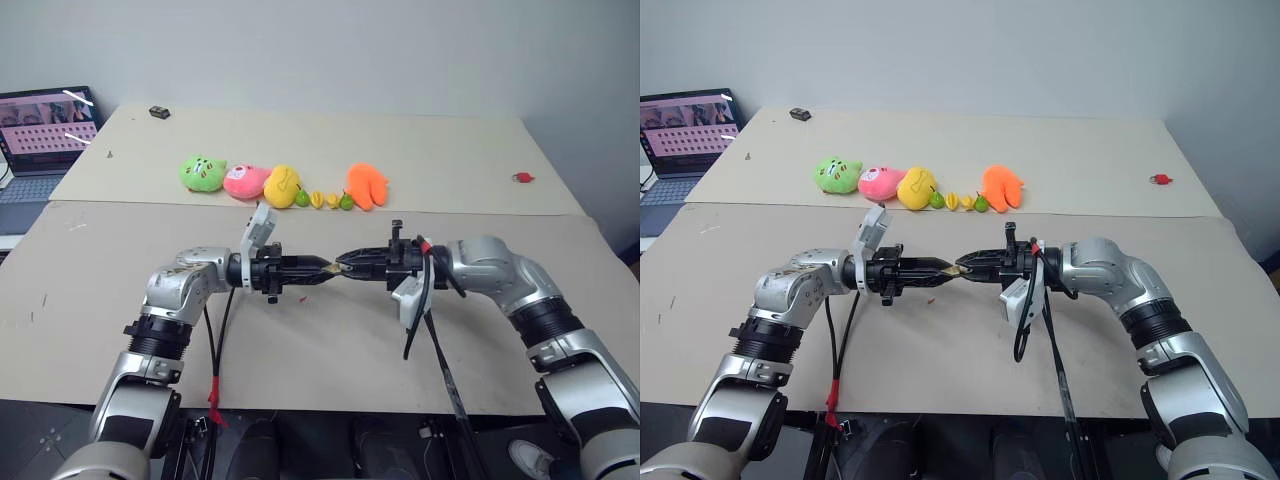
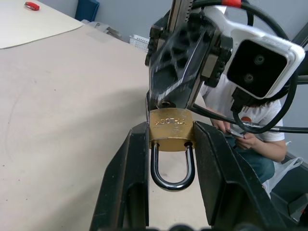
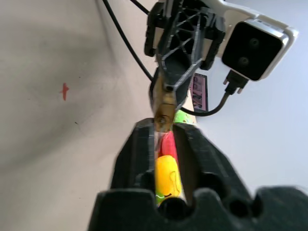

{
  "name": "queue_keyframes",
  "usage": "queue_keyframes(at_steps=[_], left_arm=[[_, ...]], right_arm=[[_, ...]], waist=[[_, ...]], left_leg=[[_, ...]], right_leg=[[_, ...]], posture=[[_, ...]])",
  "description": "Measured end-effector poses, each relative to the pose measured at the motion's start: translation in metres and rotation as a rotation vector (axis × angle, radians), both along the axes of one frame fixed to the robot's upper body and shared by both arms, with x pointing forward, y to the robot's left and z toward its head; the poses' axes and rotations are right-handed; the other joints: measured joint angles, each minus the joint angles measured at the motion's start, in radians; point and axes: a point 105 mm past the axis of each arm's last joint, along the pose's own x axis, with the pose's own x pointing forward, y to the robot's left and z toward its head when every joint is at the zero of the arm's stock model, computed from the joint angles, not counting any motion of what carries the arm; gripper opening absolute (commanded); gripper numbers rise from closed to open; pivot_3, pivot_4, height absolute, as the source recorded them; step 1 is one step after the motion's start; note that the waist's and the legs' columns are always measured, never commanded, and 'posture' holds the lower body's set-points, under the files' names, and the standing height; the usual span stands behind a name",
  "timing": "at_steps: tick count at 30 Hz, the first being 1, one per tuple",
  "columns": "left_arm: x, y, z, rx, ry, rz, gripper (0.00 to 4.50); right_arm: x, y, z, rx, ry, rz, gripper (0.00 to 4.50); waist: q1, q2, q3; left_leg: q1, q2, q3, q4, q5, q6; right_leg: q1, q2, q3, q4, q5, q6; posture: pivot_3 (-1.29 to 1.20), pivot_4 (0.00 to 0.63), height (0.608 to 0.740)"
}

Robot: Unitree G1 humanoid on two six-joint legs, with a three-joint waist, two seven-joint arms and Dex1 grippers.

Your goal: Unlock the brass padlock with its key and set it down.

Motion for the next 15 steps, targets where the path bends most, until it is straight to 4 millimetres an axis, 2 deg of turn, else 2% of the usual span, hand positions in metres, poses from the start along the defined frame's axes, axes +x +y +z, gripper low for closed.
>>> queue_keyframes(at_steps=[14,15], left_arm=[[0.0,0.0003,0.0002,-0.004,0.001,0.002,0.82],[0.0,0.0004,0.0002,-0.004,0.001,0.002,0.82]], right_arm=[[0.0004,-0.0001,-0.0009,0.0,0.004,-0.002,0.01],[0.0004,0.0001,-0.0008,0.001,0.004,-0.002,0.31]], waist=[[0.0,0.0,0.0],[0.0,0.0,0.0]], left_leg=[[0.0,0.0,0.0,0.0,0.0,0.0],[0.0,0.0,0.0,0.0,0.0,0.0]], right_leg=[[0.0,0.0,0.0,0.0,0.0,0.0],[0.0,0.0,0.0,0.0,0.0,0.0]], posture=[[0.0,0.15,0.722],[0.0,0.15,0.722]])
